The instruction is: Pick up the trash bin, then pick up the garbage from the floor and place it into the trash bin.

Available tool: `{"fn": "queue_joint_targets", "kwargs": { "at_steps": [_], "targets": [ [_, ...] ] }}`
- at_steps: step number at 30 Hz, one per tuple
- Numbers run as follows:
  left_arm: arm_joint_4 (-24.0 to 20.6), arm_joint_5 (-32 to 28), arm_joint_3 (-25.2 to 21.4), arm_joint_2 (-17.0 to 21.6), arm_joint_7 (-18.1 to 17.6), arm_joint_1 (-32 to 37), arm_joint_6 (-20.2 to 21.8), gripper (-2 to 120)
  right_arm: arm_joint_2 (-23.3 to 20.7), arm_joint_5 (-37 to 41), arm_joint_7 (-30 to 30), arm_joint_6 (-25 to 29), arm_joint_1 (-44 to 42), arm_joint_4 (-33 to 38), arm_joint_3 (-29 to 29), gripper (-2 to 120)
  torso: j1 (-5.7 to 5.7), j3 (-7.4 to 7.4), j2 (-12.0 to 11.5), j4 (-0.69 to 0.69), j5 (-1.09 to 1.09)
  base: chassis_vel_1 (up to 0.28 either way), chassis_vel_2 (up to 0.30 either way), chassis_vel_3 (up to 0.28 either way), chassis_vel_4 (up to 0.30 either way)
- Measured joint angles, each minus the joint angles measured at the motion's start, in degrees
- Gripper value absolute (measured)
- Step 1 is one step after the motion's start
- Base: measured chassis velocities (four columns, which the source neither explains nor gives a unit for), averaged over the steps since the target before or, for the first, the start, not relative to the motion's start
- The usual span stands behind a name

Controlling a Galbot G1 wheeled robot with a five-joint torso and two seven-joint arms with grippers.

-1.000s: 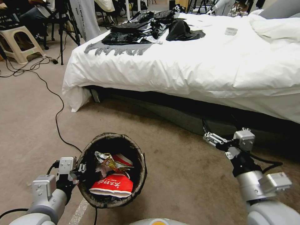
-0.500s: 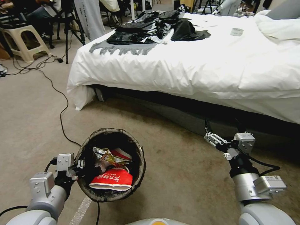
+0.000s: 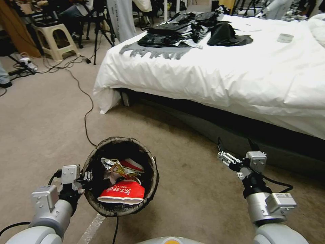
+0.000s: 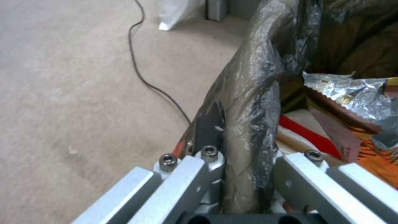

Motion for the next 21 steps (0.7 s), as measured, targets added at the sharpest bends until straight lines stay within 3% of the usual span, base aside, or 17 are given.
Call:
{"fn": "queue_joint_targets", "kwargs": {
  "at_steps": [21],
  "targets": [
    [0.00,-0.13,0.06,0.20,-0.04,0.01,-0.07,0,-0.23,0.84,1.81,-0.30,0.00,-1.28,0.10,100,0.00,0.00,-0.01,0.00,0.00,0.067,0.063,0.056,0.057]
  ]
}}
